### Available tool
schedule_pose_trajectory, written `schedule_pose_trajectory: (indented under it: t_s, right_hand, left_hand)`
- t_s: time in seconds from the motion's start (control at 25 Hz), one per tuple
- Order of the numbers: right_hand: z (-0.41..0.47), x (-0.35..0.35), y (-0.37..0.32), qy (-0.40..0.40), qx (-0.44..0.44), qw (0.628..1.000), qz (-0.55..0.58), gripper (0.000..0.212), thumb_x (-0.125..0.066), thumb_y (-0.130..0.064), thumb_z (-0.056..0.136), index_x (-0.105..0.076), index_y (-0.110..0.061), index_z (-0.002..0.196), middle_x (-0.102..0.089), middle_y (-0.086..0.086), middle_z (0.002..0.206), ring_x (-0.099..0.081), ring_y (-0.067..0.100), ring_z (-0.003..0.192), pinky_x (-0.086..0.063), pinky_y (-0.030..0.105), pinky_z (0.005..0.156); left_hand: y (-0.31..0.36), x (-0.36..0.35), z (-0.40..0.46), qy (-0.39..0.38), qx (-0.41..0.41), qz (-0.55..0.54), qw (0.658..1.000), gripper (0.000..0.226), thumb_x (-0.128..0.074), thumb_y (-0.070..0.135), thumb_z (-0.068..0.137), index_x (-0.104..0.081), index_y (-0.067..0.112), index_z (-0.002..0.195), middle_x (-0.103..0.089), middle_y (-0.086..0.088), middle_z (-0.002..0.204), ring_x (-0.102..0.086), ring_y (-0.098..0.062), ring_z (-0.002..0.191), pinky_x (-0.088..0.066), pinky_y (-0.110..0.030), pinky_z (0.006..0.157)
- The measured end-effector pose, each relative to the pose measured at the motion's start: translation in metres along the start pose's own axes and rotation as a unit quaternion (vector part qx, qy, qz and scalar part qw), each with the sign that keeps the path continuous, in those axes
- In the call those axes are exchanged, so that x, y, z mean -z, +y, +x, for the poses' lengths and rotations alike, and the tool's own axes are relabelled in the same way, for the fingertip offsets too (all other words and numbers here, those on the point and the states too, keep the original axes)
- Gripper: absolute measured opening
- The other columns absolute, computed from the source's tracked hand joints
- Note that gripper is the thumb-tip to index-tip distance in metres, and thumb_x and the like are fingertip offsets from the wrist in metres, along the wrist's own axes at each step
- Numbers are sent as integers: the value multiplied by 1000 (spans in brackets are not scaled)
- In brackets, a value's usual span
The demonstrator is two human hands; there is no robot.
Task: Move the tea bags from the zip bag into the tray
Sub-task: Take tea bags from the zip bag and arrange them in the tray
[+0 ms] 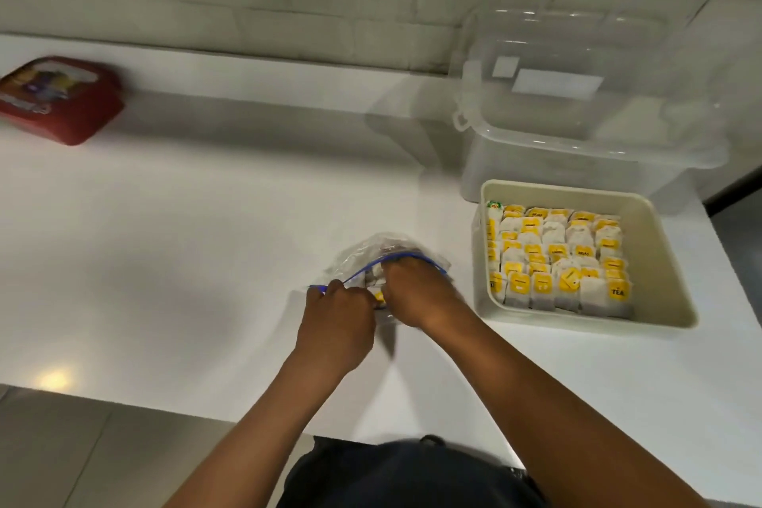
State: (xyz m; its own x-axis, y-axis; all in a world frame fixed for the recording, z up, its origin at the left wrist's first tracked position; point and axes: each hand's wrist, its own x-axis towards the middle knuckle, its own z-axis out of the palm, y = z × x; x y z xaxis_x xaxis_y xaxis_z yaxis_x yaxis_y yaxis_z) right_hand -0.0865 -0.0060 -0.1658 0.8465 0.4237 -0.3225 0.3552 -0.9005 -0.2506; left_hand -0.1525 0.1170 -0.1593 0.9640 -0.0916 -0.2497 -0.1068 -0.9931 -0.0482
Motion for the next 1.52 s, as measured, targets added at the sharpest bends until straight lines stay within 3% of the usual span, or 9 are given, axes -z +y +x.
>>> schedule_pose_trajectory:
  t_s: [0.16,0.36,0.44,0.72,0.84,1.04,1.24,1.36,1.52]
  right_hand:
    - [8,-5,-12,48,-8,999,4,27,-63,-19,87,-66,-12,112,-69,7,114,-64,28,105,-54,37,86]
    - [7,-10,-24,66,9,997,24,20,-63,-17,84,-70,-19,103,-72,2,101,-67,24,93,-55,34,76]
    - [8,-11,-26,65,9,998,21,18,-63,-19,86,-70,-19,102,-72,1,100,-66,23,92,-54,32,73]
    - [6,0,-32,52,-28,997,47,9,-60,-16,90,-64,-16,97,-69,4,96,-64,24,88,-39,28,64]
    - [4,12,-32,40,-34,991,121,9,-56,-14,90,-65,-11,90,-68,4,91,-62,22,84,-40,27,64]
    - [-8,22,-34,49,-45,971,228,11,-55,-16,91,-65,-17,89,-69,-5,90,-64,14,87,-51,28,72]
    - [-24,26,-28,83,-57,896,433,5,-69,-13,85,-65,-16,84,-73,-4,81,-71,14,81,-55,30,79]
    - [-29,27,-24,88,-62,827,552,8,-72,-11,83,-65,-9,87,-76,8,85,-73,29,86,-57,41,88]
    - [-30,25,-20,107,-74,794,594,9,-73,-11,84,-65,-9,87,-74,16,90,-71,30,84,-57,49,89]
  left_hand:
    - [-15,-1,4,-9,-15,-29,999,26,-42,21,92,-63,27,106,-66,8,103,-51,-20,100,-22,-33,75]
    - [-31,-17,5,-14,-34,-84,996,37,-42,19,97,-53,28,131,-40,9,146,-46,-24,113,-31,-34,79]
    - [-35,-21,5,-7,-45,-99,994,44,-42,14,95,-52,31,134,-34,13,150,-45,-23,115,-28,-32,77]
    - [-56,-5,-2,173,-66,-224,957,27,-70,11,80,-73,32,96,-70,12,109,-66,-20,88,-54,-37,72]
    - [-62,1,-9,218,-52,-268,937,21,-69,15,82,-72,30,96,-70,13,106,-65,-19,89,-55,-37,72]
    - [-57,2,-11,175,-17,-279,944,28,-64,26,89,-64,35,115,-69,12,108,-64,-16,96,-51,-29,77]
    - [-56,10,-11,124,14,-367,922,48,-61,45,90,-47,38,135,-64,20,120,-60,-6,108,-48,-25,87]
    - [-54,17,-13,115,13,-454,884,31,-68,39,88,-61,36,119,-69,24,104,-62,7,96,-46,-15,78]
    - [-51,22,-13,134,34,-548,825,12,-69,16,88,-71,28,90,-71,22,84,-66,5,81,-42,-5,69]
